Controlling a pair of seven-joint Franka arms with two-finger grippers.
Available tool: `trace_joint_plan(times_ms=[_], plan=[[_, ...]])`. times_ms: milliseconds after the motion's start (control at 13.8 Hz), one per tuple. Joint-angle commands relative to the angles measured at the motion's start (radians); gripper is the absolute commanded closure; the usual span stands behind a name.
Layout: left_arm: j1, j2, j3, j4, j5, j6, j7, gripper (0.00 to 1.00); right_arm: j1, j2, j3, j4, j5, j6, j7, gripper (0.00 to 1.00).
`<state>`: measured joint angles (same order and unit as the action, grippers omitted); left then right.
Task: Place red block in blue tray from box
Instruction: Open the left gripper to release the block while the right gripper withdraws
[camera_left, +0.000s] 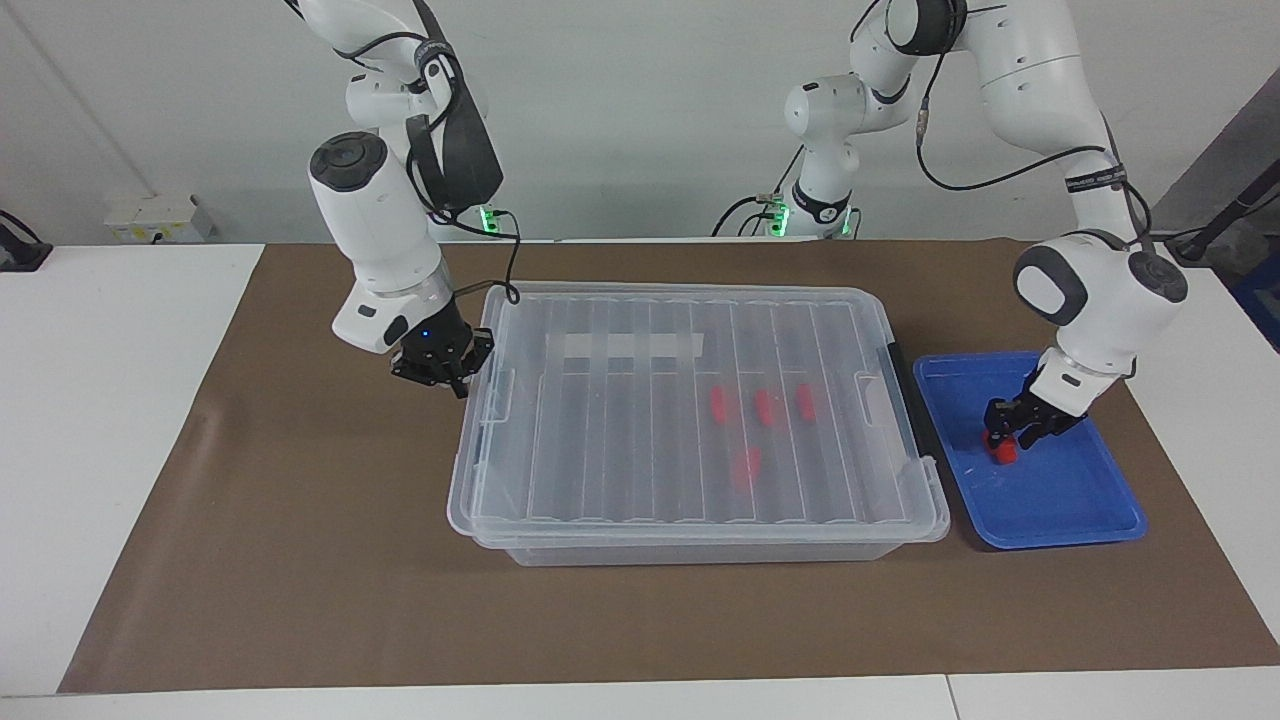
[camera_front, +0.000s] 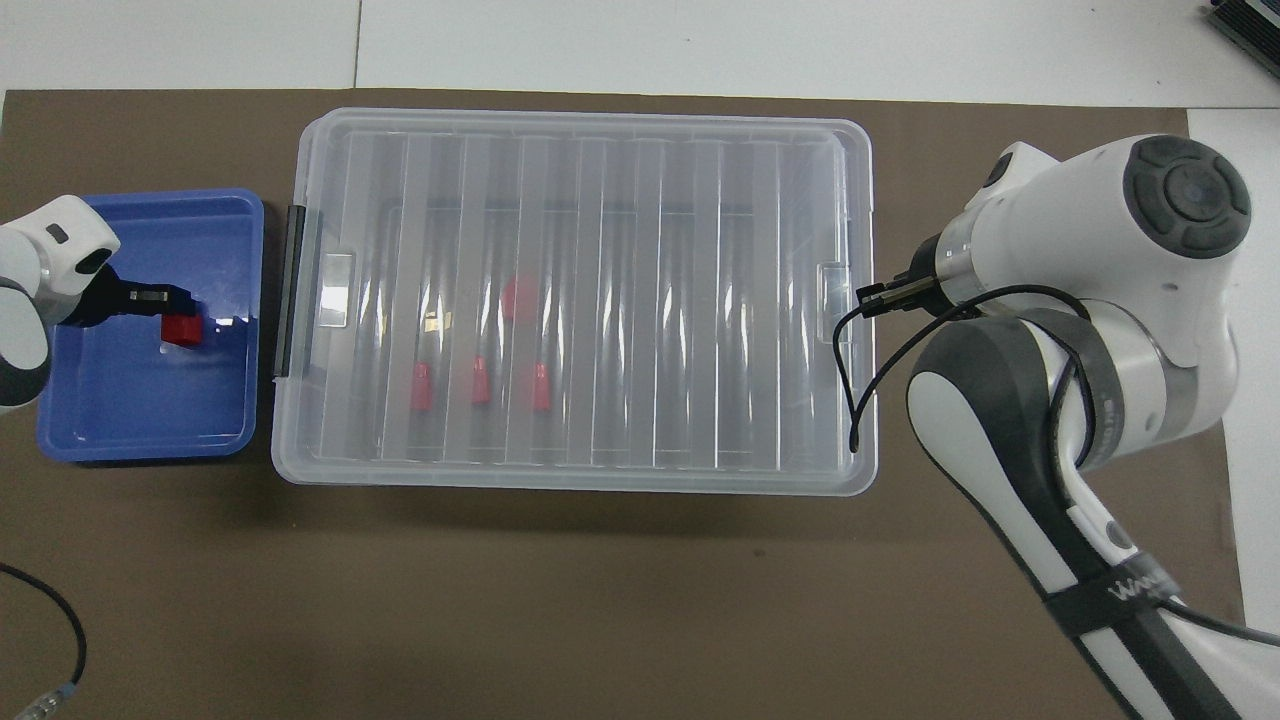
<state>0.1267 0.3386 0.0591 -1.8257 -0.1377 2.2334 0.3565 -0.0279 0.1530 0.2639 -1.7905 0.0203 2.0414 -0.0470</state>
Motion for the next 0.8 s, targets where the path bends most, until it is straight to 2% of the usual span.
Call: trace_joint_plan(times_ms=[0, 289, 362, 434, 506, 723], plan=[[0.007, -0.033, -0.004, 0.094, -0.016, -0.159, 0.012, 0.47, -0.01, -0.01, 0.014, -0.009, 0.024, -0.015, -0.001, 1.0], [-0.001, -0.098, -0.005, 0.167, -0.007, -0.329, -0.01, 0.43, -0.01, -0.012, 0.014, -0.001, 0.024, -0.029, 0.001, 1.0], [-0.009, -0.122, -0.005, 0.173, -0.003, -0.36, -0.06, 0.36, -0.009, -0.018, 0.014, 0.0, 0.024, -0.03, 0.015, 1.0], [-0.024, -0.147, -0.005, 0.174, 0.001, -0.383, -0.088, 0.11, -0.009, -0.023, 0.011, 0.002, 0.024, -0.044, 0.042, 1.0], [-0.047, -0.173, -0.005, 0.174, 0.001, -0.406, -0.097, 0.0, -0.01, -0.038, 0.008, 0.002, 0.024, -0.056, 0.064, 1.0], [-0.084, -0.301, -0.007, 0.169, 0.015, -0.497, -0.165, 0.0, -0.009, -0.079, -0.026, -0.001, 0.024, -0.101, 0.131, 1.0]])
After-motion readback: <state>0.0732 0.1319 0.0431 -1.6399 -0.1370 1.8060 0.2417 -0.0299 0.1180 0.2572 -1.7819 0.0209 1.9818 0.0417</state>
